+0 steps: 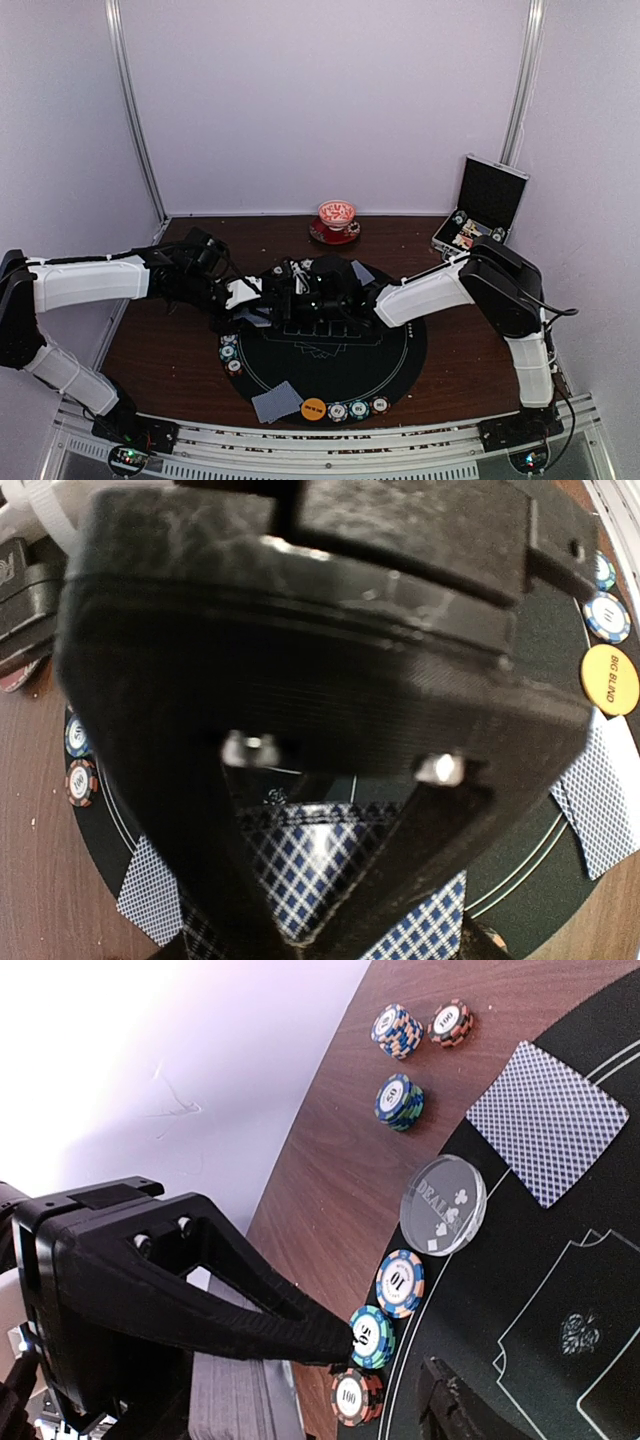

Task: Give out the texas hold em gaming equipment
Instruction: Pick up the poker card from the face-down deck piles.

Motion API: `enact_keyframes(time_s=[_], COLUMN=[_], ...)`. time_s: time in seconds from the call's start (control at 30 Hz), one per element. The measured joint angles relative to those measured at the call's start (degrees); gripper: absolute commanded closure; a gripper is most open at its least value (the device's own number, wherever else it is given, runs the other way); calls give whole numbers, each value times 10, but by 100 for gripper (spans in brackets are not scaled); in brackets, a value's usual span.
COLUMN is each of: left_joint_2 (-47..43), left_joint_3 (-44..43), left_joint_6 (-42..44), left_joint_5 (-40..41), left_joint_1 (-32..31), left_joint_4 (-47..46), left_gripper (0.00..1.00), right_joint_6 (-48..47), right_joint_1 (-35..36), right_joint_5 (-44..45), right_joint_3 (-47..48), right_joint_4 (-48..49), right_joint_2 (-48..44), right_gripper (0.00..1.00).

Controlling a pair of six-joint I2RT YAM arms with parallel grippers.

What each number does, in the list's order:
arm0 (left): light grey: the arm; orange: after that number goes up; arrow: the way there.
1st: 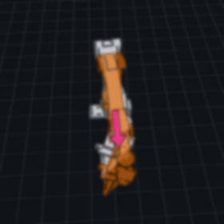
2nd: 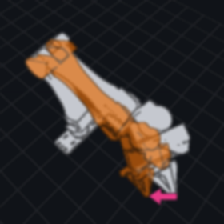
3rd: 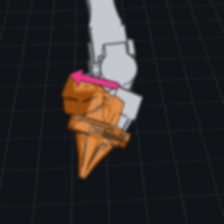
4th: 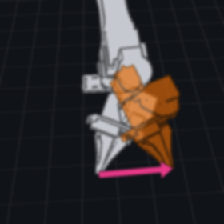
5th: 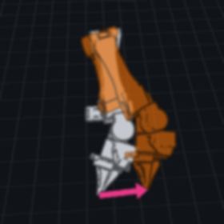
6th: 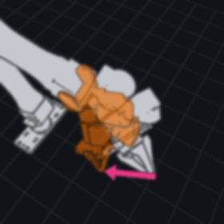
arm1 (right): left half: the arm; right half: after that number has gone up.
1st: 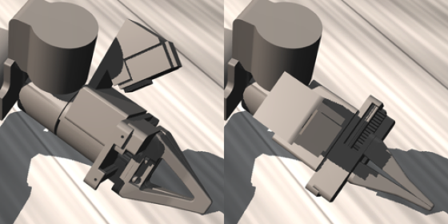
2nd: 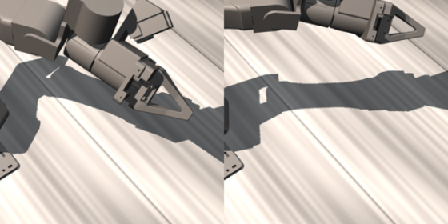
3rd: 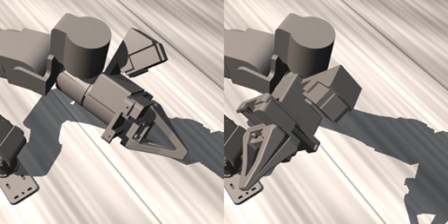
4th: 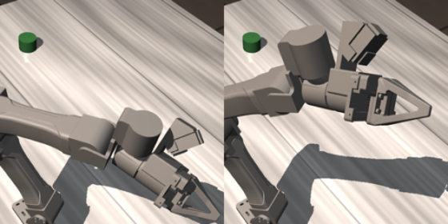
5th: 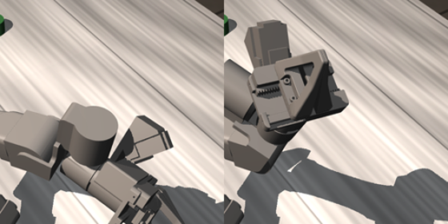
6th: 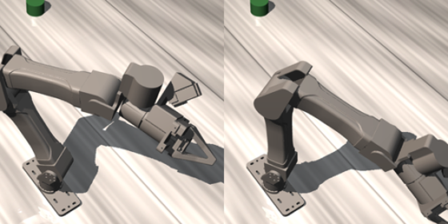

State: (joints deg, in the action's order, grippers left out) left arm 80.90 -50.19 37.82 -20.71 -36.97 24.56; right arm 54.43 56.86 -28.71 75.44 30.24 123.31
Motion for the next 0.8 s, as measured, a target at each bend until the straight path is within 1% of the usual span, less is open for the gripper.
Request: enact_keyframes(time_s=[0.27, 0.33, 0.47, 0.57, 0.67, 0.7, 0.73, 0.8], left_joint_2=[1, 1, 1, 1, 2, 3, 3, 4], left_joint_3=[2, 2, 2, 2, 2, 2, 2, 2], left_joint_6=[0, 0, 0, -1, -1, -1, -1, -1], left_joint_5=[4, 6, 15, 24, 29, 29, 29, 28], left_joint_1=[0, 0, 1, 3, 3, 3, 3, 3], left_joint_4=[0, -1, -3, -6, -5, -5, -5, -4], left_gripper=[42, 42, 41, 41, 41, 41, 41, 41], right_joint_6=[-8, -9, -11, -17, -18, -17, -16, -14], right_joint_1=[0, -3, -17, -27, -31, -32, -33, -36], right_joint_5=[-3, -4, -11, -17, -30, -37, -43, -59], right_joint_3=[-1, -14, -46, -53, -53, -53, -54, -56], right_joint_4=[-4, -1, 0, -2, -3, 0, 3, 11], right_joint_2=[-2, -12, -41, -50, -50, -50, -50, -50], right_gripper=[67, 71, 77, 81, 89, 92, 98, 100])
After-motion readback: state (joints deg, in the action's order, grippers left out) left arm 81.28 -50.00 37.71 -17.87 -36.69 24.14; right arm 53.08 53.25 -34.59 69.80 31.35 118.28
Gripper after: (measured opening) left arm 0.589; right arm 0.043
